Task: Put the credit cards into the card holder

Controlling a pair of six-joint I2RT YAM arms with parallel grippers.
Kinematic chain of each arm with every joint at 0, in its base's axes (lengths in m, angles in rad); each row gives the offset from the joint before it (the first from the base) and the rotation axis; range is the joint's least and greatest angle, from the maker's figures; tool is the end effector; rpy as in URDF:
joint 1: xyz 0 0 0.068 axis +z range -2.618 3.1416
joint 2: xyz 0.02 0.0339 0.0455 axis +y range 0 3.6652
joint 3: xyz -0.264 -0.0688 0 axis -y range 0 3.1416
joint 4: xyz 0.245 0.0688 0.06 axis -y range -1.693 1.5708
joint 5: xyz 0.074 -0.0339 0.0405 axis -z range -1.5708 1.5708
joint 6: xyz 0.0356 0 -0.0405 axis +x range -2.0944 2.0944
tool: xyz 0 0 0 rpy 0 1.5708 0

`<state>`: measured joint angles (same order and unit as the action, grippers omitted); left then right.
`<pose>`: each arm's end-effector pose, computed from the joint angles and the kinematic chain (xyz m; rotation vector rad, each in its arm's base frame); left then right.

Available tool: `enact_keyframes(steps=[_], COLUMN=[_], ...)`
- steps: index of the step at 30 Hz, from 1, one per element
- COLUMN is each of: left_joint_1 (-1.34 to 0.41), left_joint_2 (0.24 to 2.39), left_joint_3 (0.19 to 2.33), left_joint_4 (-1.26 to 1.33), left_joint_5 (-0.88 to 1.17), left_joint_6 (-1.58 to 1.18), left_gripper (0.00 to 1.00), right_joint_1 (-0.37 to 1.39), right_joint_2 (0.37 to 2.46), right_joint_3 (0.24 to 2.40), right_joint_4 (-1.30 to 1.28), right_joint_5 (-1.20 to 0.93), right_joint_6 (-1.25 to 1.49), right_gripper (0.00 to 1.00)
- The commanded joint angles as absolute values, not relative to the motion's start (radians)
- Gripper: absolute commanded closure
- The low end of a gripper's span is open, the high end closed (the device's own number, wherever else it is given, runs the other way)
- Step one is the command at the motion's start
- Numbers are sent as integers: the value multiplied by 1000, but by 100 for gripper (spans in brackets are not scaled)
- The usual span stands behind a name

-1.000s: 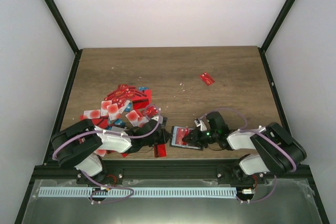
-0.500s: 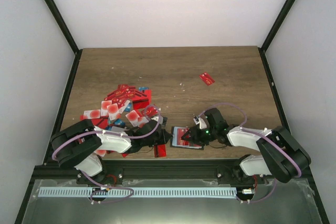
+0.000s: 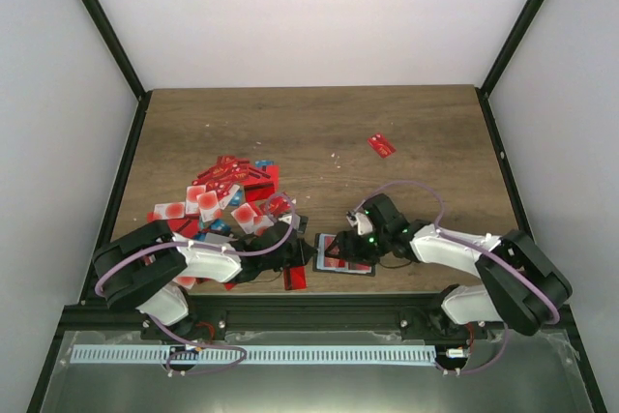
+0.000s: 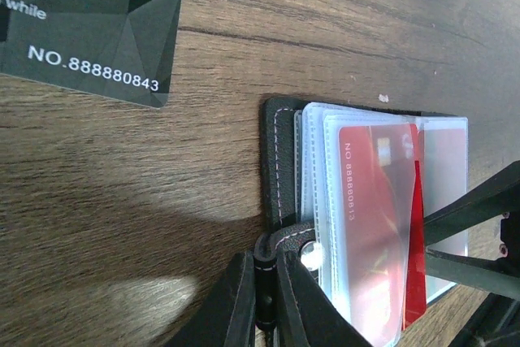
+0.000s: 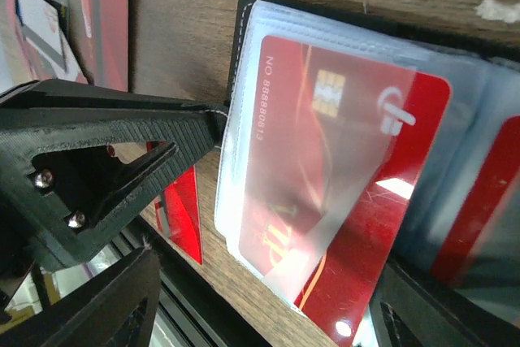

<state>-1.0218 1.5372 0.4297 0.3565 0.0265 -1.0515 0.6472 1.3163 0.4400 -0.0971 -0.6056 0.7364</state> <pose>0.1320 -0.2175 0.1102 -0.0234 2.5740 -0.9800 0.1589 0.1455 0.1338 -0.1445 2.8138 1.2256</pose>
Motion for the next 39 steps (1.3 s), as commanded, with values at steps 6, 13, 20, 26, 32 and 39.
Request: enact_keyframes(steps=[6,13,20,26,32,39], left_joint_1=[-1028,-1028,-1028,-1029,-1031,-1050], left_joint_2=[1525,1504,1428,1360,1279,1235], left_joint_3=[402,394,396,407,421,442], left_joint_4=[286,266,175,92,5,45], left_joint_5=[0,-22,-98,-144,-188,-109], left_joint_6=[-1048,-1042,-1021,-1001,-981,-918], left_gripper=[90,90,89,85,79,78], right_joint_1=[755,768,769,769,769,769], right_joint_2=[1393,1403,1335,1291,1225,1221], right_joint_3=[537,566,608,633,642,605], right_joint_4=[-220,-265,-373,-416,-389,-292], right_joint_5=[-448,-429,-385,-409,-409,-418], right_joint_6=[730,718,672,639,636,647], right_gripper=[26,25,15,7,9,29])
